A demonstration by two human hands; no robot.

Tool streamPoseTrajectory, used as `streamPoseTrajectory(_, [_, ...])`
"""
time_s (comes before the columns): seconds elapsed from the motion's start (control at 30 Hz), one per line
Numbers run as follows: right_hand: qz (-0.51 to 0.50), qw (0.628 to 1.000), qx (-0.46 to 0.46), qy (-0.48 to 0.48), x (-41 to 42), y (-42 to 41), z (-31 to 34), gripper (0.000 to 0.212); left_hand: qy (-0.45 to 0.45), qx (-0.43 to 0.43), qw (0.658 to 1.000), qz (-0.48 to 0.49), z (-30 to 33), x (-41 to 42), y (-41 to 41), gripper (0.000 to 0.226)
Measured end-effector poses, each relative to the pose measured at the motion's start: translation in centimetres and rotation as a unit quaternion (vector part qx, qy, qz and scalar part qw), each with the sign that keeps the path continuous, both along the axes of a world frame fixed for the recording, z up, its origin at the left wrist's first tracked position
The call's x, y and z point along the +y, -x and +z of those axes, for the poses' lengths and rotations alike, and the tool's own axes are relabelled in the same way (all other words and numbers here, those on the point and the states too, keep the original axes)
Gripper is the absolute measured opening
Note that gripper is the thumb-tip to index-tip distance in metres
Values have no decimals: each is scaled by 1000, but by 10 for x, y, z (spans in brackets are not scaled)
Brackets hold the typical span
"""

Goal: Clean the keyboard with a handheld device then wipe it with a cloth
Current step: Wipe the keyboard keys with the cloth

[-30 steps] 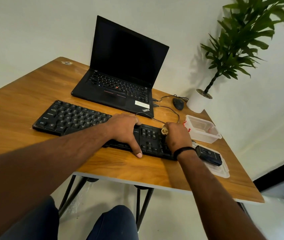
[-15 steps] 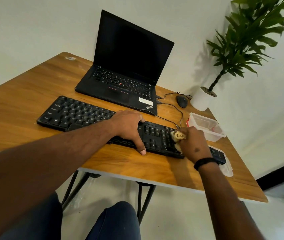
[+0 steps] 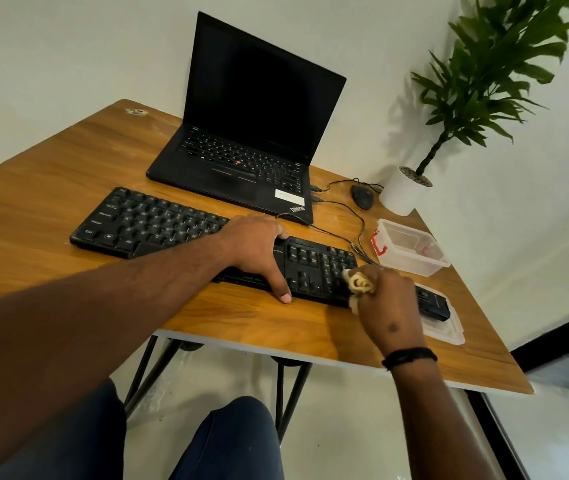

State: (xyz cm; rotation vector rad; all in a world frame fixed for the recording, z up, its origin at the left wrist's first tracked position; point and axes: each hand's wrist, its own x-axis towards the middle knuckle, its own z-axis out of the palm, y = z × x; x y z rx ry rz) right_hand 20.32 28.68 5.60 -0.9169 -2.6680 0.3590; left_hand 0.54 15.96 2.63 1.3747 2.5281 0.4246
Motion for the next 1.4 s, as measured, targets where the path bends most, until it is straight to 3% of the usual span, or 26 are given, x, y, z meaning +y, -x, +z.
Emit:
streamPoseTrajectory(0.1, [-79,997,7,-17,0,9,-10,29,-2,-1,1000,0,-1,0,0,132])
streamPoseTrajectory(0.3, [-40,996,-3,-78,-50,15,-37,31,0,3,1000,5,-4,3,2,135])
streamPoseTrajectory(0.4, [23,999,-17,-32,-55,11,-19,33,-1,8,1000,4,-3,3,2,132])
streamPoseTrajectory(0.53, [-58,996,60,1,-9,35,-7,28,-6,6,1000,-3,-4,1,2,131])
streamPoseTrajectory(0.63, [-95,995,22,4,1,56,-13,21,-3,5,1000,-4,-4,1,2,132])
streamPoseTrajectory(0.73, [-30,999,-11,-24,-34,68,-26,25,1,14,1000,0,-7,5,5,127])
streamPoseTrajectory(0.87, [79,996,-10,-46,-77,54,-35,24,-17,28,999,-7,-12,8,7,103])
streamPoseTrajectory(0.97, [64,995,32,73,-61,48,-13,30,-5,27,1000,-11,-11,7,6,114])
streamPoseTrajectory(1.1, [-20,993,100,58,-36,80,-7,36,-10,17,1000,-8,-9,2,5,127])
streamPoseTrajectory(1.23, [52,998,34,20,-55,103,-31,30,-54,-1,999,-3,-14,1,7,110])
streamPoseTrajectory(1.4, [213,967,0,138,-42,60,-7,29,-74,-43,996,-2,-11,-3,2,149])
